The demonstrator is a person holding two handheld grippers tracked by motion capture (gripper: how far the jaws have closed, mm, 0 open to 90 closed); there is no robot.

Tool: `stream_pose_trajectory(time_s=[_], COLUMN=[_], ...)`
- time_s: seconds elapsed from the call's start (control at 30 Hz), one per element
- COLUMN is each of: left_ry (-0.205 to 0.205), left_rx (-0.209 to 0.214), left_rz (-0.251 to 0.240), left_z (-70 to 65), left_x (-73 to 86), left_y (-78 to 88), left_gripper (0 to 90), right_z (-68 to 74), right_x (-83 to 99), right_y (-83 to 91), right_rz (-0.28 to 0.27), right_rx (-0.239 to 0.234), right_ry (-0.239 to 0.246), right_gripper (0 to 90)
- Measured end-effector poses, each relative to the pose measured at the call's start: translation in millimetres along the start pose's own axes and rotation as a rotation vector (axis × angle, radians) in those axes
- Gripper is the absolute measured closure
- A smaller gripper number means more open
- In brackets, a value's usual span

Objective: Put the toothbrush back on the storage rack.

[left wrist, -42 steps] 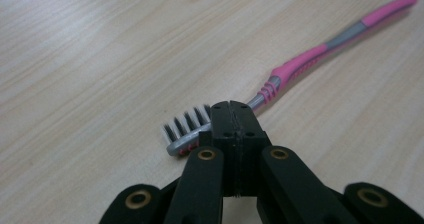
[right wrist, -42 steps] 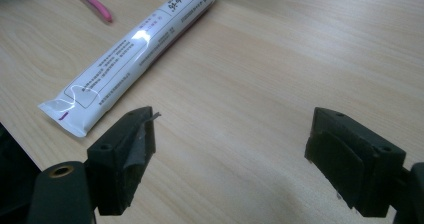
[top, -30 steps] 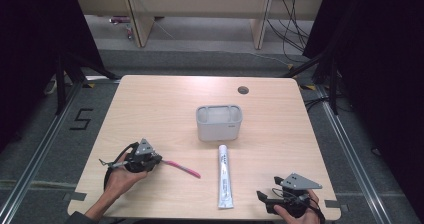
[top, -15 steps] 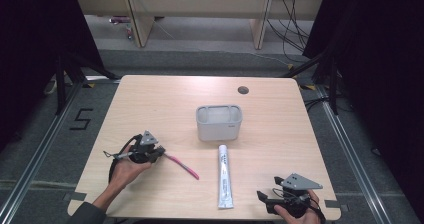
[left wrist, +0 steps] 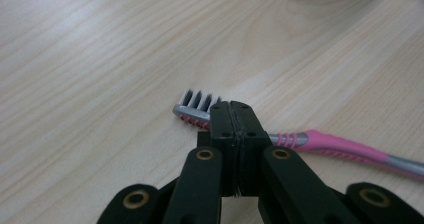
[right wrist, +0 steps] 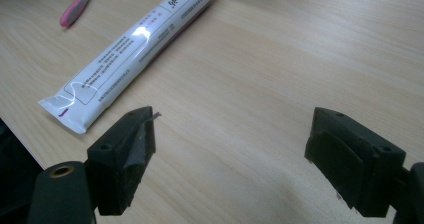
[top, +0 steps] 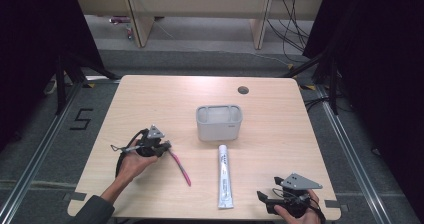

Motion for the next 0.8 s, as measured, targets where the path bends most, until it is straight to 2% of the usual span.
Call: stream_pose_trajectory(time_s=[0.8], left_ry=[-0.003], left_rx=[0.019], left_rz=[0.011], left_z=[-16.2], left_x=[-21.7], left_y=[-26.5], left_gripper=[87.2], right_z=[0.3], right_x=[-0.2], right_y=[0.3], right_rz=[0.000], right_rx=[-0.002], right_ry=[0.003], right_gripper=[19.8])
Point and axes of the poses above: each handheld gripper's, and its own axes: y roughly backward along the jaws, x roughly out of its underside, z roughly to its left, the point moved 3 cm from there along -y, roughly forward along the jaws, and after that the axes turned 8 degrees about -z, right-handed, at the moved point
